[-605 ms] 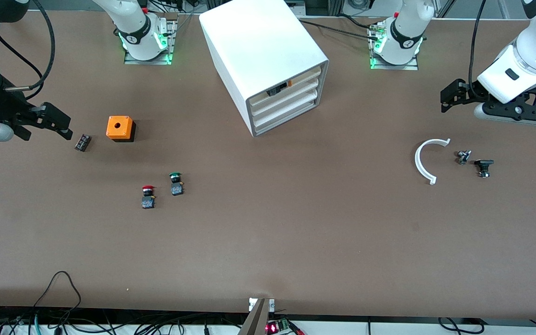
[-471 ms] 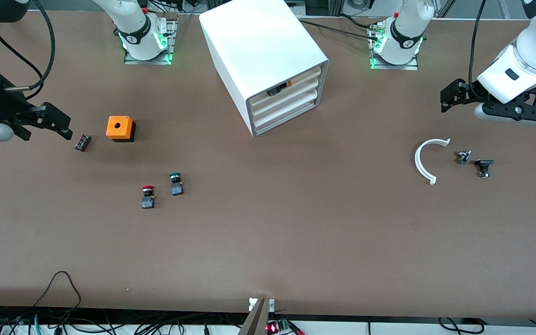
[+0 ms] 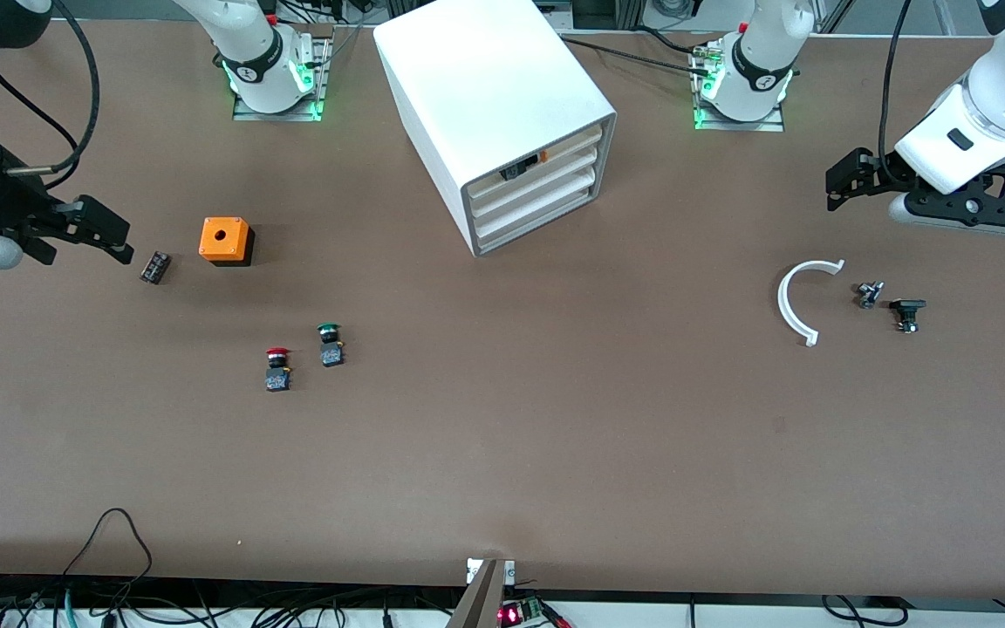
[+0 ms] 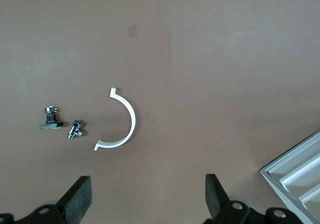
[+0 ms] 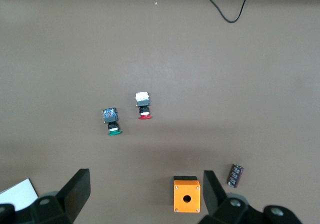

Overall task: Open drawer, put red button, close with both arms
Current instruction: 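Move the right gripper toward the red push button, then grasp the red button with the right gripper while the left gripper reaches the drawer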

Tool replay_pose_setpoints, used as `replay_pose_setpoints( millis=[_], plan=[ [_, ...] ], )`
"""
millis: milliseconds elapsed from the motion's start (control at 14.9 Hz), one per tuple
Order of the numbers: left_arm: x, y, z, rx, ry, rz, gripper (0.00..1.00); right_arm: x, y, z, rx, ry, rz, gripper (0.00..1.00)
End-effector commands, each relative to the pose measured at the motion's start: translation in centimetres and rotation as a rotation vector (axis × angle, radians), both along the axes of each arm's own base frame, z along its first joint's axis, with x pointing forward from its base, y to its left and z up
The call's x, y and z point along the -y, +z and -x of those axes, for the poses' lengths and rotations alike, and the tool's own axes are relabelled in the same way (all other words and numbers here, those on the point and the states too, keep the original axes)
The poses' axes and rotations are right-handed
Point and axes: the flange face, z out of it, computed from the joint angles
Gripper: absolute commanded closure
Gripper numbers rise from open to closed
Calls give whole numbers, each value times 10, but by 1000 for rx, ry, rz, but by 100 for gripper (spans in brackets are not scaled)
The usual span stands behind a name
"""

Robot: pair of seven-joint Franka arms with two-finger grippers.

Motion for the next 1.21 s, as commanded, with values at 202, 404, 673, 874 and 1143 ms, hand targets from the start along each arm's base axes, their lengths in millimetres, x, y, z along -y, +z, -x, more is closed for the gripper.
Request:
replay_pose_setpoints(
  millis=[202, 404, 673, 874, 1143],
  plan=[
    [1, 3, 5, -45, 15, 16, 0, -28, -69, -27, -104, 48, -3, 0],
    [3, -11, 8, -137, 13, 65, 0, -34, -118, -44, -123, 54, -6, 0],
    [13, -21, 15, -220, -2, 86, 0, -37, -179, -51, -141, 66, -11, 0],
    [29, -43, 19, -364, -2, 238, 0, -39, -227, -53, -125, 124, -11, 0],
    [61, -87, 3, -496, -8, 509, 0, -47, -277, -61, -116, 155, -16, 0]
  ],
)
